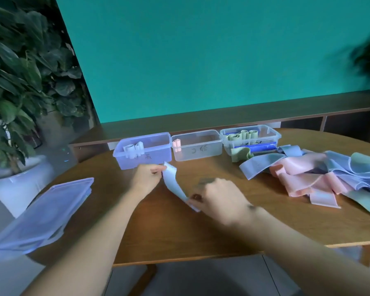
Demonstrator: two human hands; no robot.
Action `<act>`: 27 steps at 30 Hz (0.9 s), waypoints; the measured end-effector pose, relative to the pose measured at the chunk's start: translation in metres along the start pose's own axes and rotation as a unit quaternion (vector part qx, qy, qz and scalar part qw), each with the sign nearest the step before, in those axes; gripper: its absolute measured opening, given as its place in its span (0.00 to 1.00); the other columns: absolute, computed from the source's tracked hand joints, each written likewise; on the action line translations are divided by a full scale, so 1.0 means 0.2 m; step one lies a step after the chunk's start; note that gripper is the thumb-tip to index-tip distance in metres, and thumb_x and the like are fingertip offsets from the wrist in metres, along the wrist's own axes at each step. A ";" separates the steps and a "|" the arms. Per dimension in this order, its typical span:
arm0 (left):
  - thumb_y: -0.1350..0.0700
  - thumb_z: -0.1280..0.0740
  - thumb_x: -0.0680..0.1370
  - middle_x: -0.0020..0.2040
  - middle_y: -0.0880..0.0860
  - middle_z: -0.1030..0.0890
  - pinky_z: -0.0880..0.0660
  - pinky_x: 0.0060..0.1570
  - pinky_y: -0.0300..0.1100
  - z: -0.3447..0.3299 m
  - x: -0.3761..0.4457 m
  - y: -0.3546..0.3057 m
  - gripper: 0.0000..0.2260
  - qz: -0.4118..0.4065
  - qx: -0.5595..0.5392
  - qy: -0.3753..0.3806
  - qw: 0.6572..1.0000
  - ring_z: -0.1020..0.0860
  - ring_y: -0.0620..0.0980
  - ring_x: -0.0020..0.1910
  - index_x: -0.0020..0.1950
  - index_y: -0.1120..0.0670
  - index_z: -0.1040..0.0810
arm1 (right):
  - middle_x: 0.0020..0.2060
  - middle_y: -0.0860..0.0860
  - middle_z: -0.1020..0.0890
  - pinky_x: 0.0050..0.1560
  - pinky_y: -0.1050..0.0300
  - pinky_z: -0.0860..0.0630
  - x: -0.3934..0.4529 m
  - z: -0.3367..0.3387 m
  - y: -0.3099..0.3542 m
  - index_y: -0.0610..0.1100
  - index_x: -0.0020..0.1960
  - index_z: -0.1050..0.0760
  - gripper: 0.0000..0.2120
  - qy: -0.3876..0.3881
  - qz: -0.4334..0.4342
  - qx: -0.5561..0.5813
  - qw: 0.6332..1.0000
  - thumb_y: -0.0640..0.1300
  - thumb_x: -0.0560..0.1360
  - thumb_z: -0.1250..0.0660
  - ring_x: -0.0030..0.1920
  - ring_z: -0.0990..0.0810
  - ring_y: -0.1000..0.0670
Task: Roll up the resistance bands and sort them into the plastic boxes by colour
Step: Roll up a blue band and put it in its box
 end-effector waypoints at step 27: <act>0.55 0.27 0.77 0.55 0.42 0.19 0.28 0.57 0.35 -0.04 -0.03 0.22 0.09 0.043 -0.095 0.040 0.994 0.22 0.43 0.56 0.54 0.42 0.17 | 0.41 0.63 0.15 0.45 0.71 0.28 -0.07 -0.19 0.11 0.51 0.49 0.15 0.04 0.043 -0.036 0.354 0.934 0.51 0.76 0.26 0.43 0.19 0.60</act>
Point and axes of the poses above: each hand's wrist, its own x-axis towards the middle knuckle, its own z-axis out of the back of the hand, y = z × x, the point moved 4 cm from there along x, towards the middle knuckle
